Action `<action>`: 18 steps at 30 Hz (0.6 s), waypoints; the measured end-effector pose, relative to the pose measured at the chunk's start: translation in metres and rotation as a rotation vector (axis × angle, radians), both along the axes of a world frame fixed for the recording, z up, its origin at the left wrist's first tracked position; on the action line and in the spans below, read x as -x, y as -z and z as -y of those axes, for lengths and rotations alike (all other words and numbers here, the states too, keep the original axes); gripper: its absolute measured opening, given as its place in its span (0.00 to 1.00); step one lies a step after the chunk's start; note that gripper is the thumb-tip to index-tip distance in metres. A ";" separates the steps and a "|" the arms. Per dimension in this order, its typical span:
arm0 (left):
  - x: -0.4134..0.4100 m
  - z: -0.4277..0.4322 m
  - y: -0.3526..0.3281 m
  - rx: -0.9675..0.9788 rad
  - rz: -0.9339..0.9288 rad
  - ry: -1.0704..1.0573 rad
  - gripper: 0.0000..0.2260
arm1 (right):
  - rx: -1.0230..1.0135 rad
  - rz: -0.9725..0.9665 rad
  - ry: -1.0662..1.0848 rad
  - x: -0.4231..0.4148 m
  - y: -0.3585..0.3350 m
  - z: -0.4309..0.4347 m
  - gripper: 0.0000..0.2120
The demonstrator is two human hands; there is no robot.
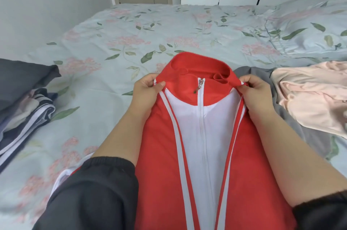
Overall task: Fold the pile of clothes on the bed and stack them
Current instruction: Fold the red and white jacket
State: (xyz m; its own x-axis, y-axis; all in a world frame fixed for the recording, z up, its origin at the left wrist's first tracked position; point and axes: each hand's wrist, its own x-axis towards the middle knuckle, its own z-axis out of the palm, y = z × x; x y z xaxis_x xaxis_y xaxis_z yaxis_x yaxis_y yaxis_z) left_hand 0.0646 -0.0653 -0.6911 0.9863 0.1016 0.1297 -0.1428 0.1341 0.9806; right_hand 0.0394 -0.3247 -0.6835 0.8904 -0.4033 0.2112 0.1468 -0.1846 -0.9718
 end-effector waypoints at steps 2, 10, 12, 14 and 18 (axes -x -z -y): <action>0.014 -0.005 -0.010 -0.106 0.039 0.059 0.13 | -0.067 0.011 -0.046 0.009 -0.006 0.001 0.16; 0.070 -0.037 -0.060 -1.019 -0.059 0.337 0.21 | 0.994 -0.113 -0.074 0.061 -0.034 0.003 0.13; 0.084 -0.034 -0.057 -1.100 -0.039 0.197 0.17 | 1.162 -0.132 0.014 0.076 -0.035 0.000 0.12; 0.094 -0.030 -0.048 -1.090 -0.025 -0.027 0.11 | 1.032 -0.099 0.161 0.091 -0.034 -0.007 0.10; 0.105 -0.014 -0.036 -0.780 -0.355 -0.172 0.16 | 0.554 -0.431 0.210 0.107 -0.035 -0.010 0.21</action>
State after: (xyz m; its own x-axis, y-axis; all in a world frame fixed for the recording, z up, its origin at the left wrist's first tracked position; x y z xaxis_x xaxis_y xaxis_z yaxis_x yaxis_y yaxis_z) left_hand -0.0401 -0.0516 -0.6555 0.9607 0.2633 -0.0876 0.2321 -0.5894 0.7738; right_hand -0.0680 -0.3150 -0.6482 0.8561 -0.5104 0.0817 -0.3204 -0.6480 -0.6909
